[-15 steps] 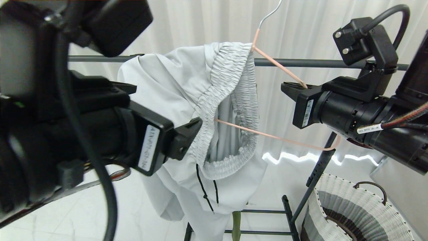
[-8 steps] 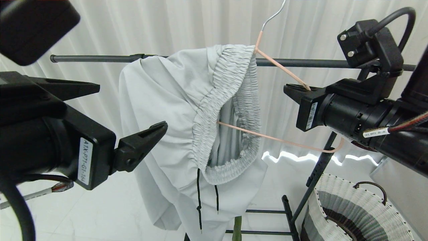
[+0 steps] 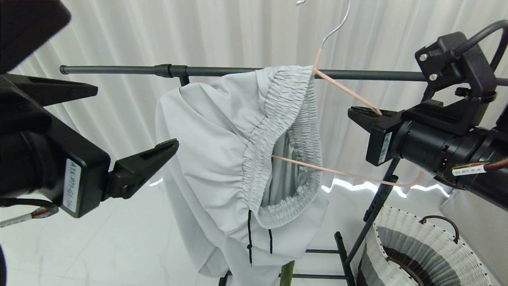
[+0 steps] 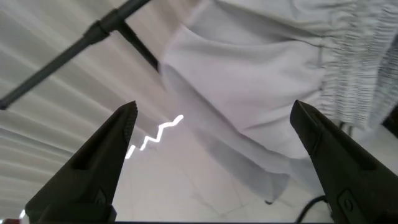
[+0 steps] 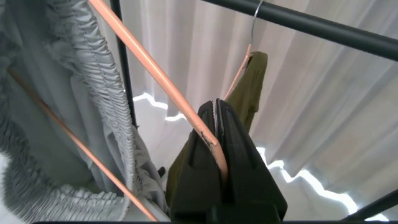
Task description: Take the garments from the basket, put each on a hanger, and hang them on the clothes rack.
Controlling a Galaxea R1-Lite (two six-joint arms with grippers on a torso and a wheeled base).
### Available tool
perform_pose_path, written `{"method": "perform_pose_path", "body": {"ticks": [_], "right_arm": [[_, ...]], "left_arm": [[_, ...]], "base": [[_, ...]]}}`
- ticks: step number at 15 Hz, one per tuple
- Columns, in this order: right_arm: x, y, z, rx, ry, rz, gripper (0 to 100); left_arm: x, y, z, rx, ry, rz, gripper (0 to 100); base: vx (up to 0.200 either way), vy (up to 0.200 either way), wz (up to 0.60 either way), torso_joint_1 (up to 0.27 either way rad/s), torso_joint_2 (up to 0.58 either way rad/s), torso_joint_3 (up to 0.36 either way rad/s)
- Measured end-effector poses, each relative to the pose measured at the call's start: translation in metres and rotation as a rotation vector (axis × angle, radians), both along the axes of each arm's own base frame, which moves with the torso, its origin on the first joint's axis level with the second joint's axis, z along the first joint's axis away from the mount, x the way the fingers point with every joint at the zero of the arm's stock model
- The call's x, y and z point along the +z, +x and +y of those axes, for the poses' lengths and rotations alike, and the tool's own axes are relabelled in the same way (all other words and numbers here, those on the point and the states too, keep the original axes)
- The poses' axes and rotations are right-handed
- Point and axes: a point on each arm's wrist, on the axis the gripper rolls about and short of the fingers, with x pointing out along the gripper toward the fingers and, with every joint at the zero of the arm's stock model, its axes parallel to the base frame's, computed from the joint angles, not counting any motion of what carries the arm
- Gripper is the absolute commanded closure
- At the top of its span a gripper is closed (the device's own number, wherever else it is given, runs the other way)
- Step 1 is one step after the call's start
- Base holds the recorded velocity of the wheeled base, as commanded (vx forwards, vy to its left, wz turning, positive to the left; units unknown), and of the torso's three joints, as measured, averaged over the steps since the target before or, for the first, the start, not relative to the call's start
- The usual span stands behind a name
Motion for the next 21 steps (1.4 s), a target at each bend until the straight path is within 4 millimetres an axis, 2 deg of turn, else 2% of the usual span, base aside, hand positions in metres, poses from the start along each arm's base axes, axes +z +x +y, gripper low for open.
{"method": "perform_pose_path", "body": {"ticks": [6, 10, 12, 15, 21], "right_arm": [[0.0, -0.005, -0.001, 0.027, -0.055, -0.038, 100], [-0.001, -0.01, 0.003, 0.052, -0.059, -0.04, 100], [-0.001, -0.012, 0.006, 0.066, -0.06, -0.039, 100], [-0.002, -0.014, 0.008, 0.077, -0.062, -0.038, 100], [-0.002, -0.017, 0.01, 0.092, -0.061, -0.039, 100]], "left_arm": [[0.018, 0.012, -0.008, -0.109, 0.038, -0.03, 0], [0.008, 0.023, -0.017, -0.256, 0.169, -0.016, 0], [0.005, 0.038, -0.02, -0.249, 0.204, -0.021, 0], [0.004, 0.063, -0.03, -0.202, 0.166, -0.072, 0], [-0.012, 0.079, -0.039, -0.179, 0.205, -0.027, 0]], "base": [[0.0, 0.0, 0.0, 0.0, 0.0, 0.0], [0.0, 0.0, 0.0, 0.0, 0.0, 0.0], [0.0, 0.0, 0.0, 0.0, 0.0, 0.0], [0.0, 0.0, 0.0, 0.0, 0.0, 0.0], [0.0, 0.0, 0.0, 0.0, 0.0, 0.0]]}}
